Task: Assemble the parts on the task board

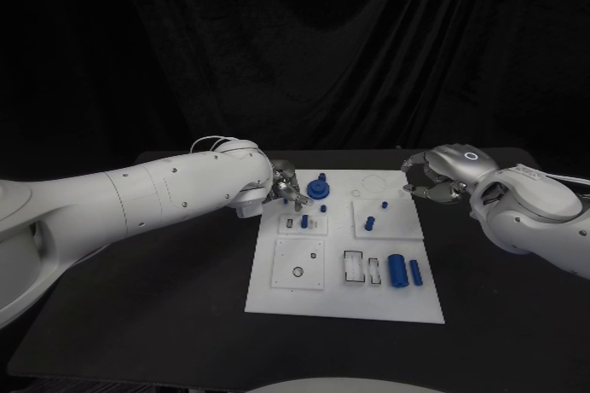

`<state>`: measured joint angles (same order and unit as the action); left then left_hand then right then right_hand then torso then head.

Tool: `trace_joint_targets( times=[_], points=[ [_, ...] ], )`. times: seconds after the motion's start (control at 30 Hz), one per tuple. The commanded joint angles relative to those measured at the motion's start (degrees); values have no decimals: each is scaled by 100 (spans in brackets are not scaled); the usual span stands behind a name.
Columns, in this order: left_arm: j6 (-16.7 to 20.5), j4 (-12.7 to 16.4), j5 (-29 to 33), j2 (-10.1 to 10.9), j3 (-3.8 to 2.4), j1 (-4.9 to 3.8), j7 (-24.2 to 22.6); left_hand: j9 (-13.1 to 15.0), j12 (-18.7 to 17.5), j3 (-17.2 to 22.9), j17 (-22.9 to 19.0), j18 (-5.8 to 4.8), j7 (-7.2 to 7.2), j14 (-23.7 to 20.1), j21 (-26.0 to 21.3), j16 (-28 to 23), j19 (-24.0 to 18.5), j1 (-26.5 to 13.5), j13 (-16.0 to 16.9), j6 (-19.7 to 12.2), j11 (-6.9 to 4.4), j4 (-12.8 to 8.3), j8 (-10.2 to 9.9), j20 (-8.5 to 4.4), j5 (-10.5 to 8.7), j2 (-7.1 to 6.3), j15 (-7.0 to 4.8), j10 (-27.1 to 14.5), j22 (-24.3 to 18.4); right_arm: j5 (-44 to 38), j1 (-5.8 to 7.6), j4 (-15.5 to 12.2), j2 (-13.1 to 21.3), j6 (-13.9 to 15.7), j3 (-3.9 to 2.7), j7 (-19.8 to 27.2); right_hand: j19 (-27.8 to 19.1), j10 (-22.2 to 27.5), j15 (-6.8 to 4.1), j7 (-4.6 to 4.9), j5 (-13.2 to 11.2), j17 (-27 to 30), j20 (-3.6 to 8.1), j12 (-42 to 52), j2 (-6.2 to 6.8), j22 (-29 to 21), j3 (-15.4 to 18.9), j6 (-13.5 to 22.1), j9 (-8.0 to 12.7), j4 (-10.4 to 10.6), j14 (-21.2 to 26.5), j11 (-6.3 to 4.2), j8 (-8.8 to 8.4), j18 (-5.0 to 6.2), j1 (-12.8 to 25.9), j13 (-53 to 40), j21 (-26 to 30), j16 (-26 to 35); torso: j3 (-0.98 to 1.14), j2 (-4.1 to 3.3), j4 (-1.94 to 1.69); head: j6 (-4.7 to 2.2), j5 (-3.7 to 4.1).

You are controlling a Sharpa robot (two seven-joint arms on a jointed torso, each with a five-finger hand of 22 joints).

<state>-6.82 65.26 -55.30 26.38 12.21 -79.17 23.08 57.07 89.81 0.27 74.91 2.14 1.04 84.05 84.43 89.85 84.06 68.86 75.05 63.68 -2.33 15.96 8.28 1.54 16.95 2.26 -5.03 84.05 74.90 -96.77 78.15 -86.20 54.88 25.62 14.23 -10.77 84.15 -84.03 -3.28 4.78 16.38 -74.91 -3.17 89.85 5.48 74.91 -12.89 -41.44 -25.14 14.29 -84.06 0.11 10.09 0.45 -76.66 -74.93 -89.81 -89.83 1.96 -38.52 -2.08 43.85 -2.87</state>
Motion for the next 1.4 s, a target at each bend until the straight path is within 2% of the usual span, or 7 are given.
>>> trace_joint_targets(
  times=[0.03, 0.27, 0.63, 1.1, 1.27, 1.4],
  points=[
    [-35, -12, -187, -27, -5, 14, 76, 10, 19, 3, 1509, -60, 10, 595, 29, 15, 304, 55, 1495, 43, -43, -27, 24, -45, 20, -1, -42, 595, 1181, -13, -10, -26, 16, 71, -5, -58, 553, -571, -45, -4, -6, -1509, 37, -5, -49, 1491, -25, -28, 6, -13, -594, -53, -10, -31, -2, -1484, 26, -17, -2, 9, -3, 33, 16],
    [-141, -41, -225, -91, -5, 39, 39, 13, 19, -1, 1509, -57, 12, 595, 19, 15, 299, 59, 1495, 11, -44, -22, 10, -51, -24, -15, -46, 595, 1176, -13, -8, -47, 37, 87, -5, -65, 553, -571, -45, -4, -6, -1509, 37, -5, -49, 1491, -25, -28, 6, -13, -594, -53, -10, -31, -2, -1484, 26, -17, -1, 13, -3, 48, 5],
    [-325, -79, -235, -152, -5, 87, 142, 3, 19, -1, 1509, -50, 27, 595, -11, 15, 285, 53, 1495, -39, -35, 1, -23, -53, -105, -8, -44, 595, 1160, -13, -7, -57, 47, 96, -6, -72, 551, -568, -47, -6, -5, -1509, 38, -7, -51, 1490, -33, -36, 9, -21, -594, -55, -11, -30, -9, -1481, 28, -17, -3, 15, -5, 78, 30],
    [-374, -157, -236, -189, -5, 141, 200, -5, 19, 22, 1509, -51, 28, 595, -11, 15, 285, 89, 1495, -58, -33, -13, -41, -52, -88, 7, -39, 595, 1162, -13, -6, -49, 35, 80, -6, -65, 553, -565, -48, -6, -5, -1509, 39, -9, -57, 1490, -39, -43, 11, -25, -594, -56, -12, -31, -13, -1478, 26, -17, -3, 22, 2, 126, 35],
    [-380, -162, -236, -194, -5, 148, 190, -7, 19, 34, 1509, -50, 29, 595, -16, 15, 283, 107, 1495, -58, -32, -19, -44, -51, -51, 12, -38, 595, 1160, -13, -6, -47, 33, 78, -6, -65, 553, -565, -48, -6, -5, -1509, 39, -9, -57, 1490, -39, -43, 11, -25, -594, -56, -12, -31, -13, -1478, 26, -17, -9, 16, -3, 140, 32],
    [-388, -160, -236, -200, -5, 153, 169, -7, 19, 37, 1509, -48, 30, 595, -21, 15, 281, 112, 1495, -61, -32, -21, -46, -51, -41, 11, -38, 595, 1158, -13, -6, -46, 26, 78, -6, -64, 549, -565, -49, -6, -4, -1509, 40, -9, -64, 1489, -46, -49, 13, -27, -594, -57, -14, -30, -14, -1478, 31, -17, -5, 16, -1, 155, 31]
  ],
)
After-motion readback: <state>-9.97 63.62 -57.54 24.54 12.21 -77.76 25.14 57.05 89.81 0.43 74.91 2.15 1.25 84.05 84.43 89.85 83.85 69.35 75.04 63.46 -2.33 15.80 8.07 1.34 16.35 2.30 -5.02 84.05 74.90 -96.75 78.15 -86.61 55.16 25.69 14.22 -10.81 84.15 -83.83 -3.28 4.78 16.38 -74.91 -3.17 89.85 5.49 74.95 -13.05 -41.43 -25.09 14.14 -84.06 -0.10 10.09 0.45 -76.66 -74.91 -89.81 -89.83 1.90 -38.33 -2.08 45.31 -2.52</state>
